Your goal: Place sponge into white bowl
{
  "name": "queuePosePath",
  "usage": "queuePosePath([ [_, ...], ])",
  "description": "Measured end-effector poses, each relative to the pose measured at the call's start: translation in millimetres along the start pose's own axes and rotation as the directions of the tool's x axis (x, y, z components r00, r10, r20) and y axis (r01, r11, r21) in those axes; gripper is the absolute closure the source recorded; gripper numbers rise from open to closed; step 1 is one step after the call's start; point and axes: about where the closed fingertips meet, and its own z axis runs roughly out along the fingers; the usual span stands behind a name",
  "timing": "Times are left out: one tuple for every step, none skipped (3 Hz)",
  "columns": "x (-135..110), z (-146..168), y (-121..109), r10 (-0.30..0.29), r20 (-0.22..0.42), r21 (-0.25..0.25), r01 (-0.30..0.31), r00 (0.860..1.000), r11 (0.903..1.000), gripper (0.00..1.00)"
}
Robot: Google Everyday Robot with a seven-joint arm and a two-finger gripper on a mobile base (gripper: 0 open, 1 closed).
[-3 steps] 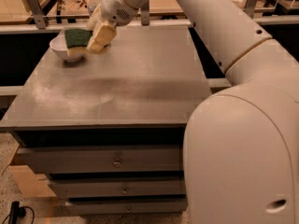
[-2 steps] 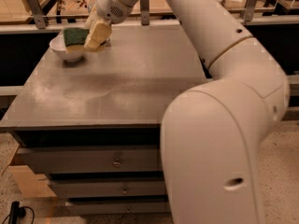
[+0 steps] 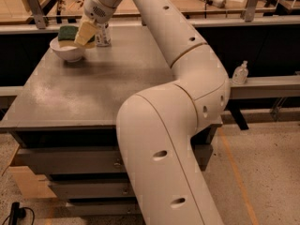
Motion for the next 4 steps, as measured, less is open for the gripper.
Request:
queuePosePath([
  [-24.6,-4.9,-17.0,0.045,0.095,0.067,-0.052,0.994,0.9964,1.0],
  [-28.2,-2.5,-20.1,0.045,0.107,0.078,-0.054,0.993,0.9955,1.0],
  [-26.8,-1.6,-22.4,0.087,0.109,0.091,-0.097,0.99,0.9912,1.0],
  [-27.0,-5.2,-26.6,0.151,0.157,0.131,-0.172,0.976,0.9763,1.0],
])
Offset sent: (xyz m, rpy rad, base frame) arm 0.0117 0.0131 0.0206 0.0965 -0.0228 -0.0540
